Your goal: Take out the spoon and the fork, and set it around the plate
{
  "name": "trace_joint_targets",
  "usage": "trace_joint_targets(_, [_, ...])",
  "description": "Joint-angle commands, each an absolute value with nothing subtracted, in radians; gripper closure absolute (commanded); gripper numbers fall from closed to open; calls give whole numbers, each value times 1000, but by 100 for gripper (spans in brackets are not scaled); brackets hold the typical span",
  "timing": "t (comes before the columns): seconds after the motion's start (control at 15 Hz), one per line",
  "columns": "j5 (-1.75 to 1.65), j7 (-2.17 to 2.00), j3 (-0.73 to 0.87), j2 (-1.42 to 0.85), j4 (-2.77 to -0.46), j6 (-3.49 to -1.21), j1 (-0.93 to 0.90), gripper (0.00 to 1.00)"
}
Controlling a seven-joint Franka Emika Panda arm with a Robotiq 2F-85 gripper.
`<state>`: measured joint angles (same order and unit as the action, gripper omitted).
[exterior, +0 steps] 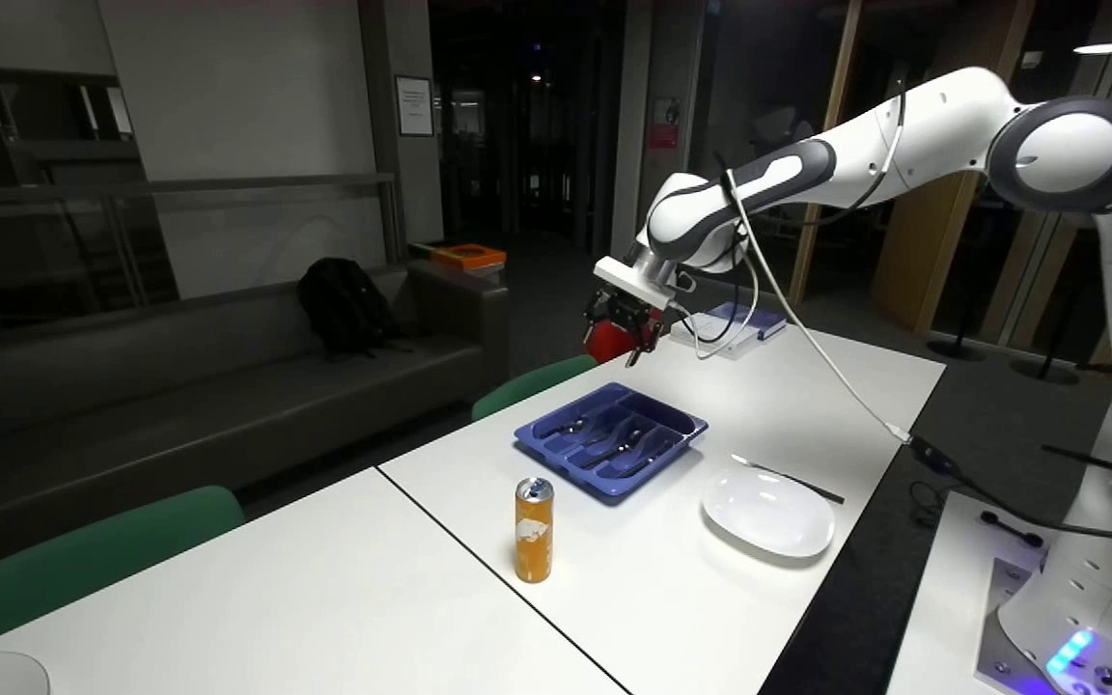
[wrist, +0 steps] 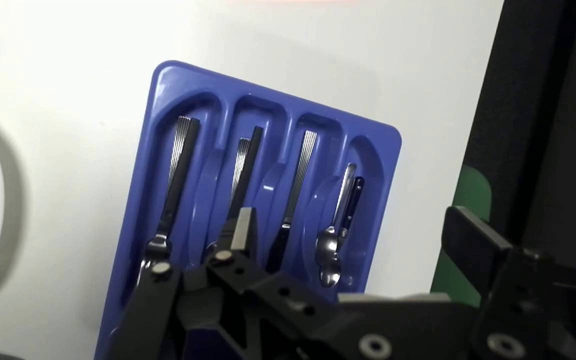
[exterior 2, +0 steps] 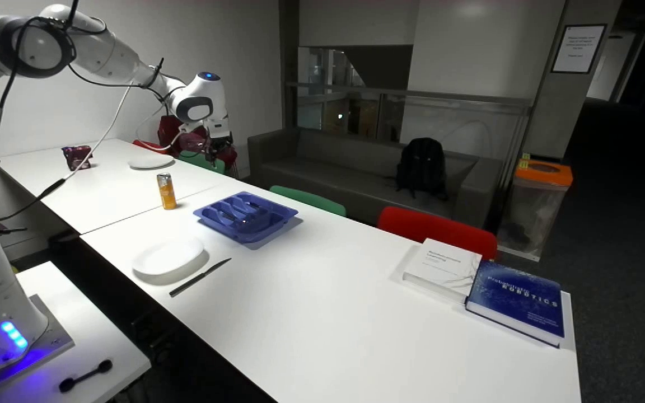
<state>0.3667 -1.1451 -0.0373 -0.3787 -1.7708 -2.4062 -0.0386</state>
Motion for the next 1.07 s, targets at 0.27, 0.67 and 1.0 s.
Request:
trace_joint_targets(0.27, [354,-1226,-8,-518,-1673,-2361,-59,0])
trace_joint_targets(0.67, [365,-1193,-10,-520,-1695,-2403,-54,0])
trace_joint_targets(1.0, [321,-1353,46,-529,-1690,-2423,-94,0])
